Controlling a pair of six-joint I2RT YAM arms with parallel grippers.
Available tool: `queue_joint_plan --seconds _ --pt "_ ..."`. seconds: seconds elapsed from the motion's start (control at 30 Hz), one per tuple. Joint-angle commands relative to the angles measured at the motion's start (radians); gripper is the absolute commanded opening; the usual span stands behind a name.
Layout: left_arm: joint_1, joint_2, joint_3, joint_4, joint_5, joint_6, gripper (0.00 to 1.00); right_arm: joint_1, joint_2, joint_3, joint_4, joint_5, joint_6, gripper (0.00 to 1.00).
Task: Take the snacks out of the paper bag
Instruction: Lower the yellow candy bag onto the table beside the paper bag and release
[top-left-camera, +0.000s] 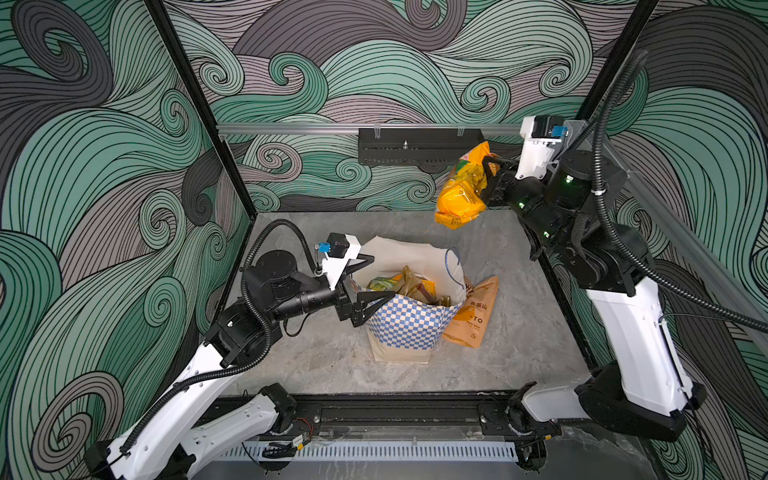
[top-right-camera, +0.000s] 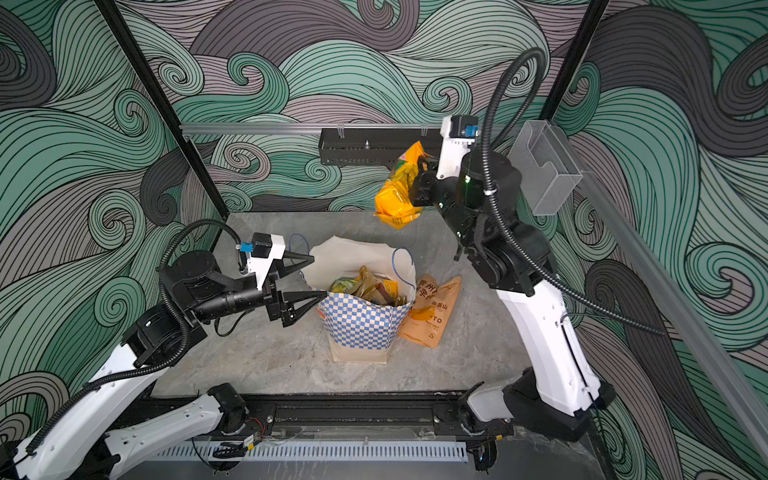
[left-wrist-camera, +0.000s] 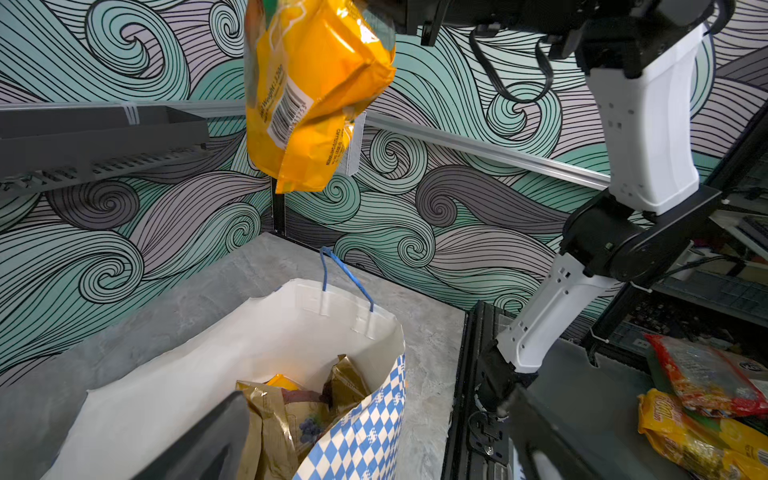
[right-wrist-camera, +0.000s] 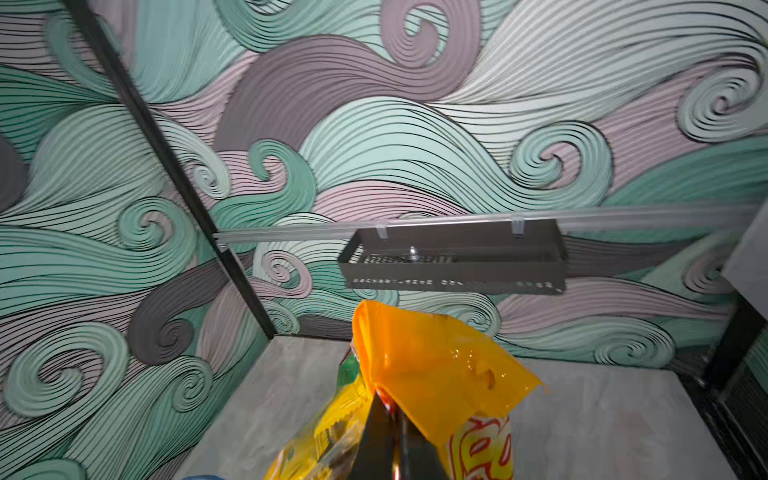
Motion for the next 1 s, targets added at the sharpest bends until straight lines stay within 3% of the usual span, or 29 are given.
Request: queue_joint_plan --seconds 0.0,0.23,0.33,0.63,0.97 --pt "-0.021 0.012 0.054 -0.015 0.048 0.0 0.99 -0.111 -0.067 -0.05 0.066 0.009 0.097 0.0" --pt "-0.078 0.039 0.074 -0.073 0.043 0.052 0.99 -0.434 -0.115 -0.26 0.061 -0.169 0.284 0.0" --pt "-0.091 0.029 0.061 -0.075 0.013 0.065 0.99 -0.506 -0.107 -0.354 0.079 -0.226 0.319 0.0" --pt "-0.099 0.006 0.036 -0.079 -0.001 0.069 0.99 -0.562 0.012 -0.574 0.177 -0.358 0.33 0.0" --pt "-0.099 0.032 0.041 -0.122 -0.087 0.005 0.99 -0.546 0.338 -0.493 0.179 -0.438 0.279 0.0"
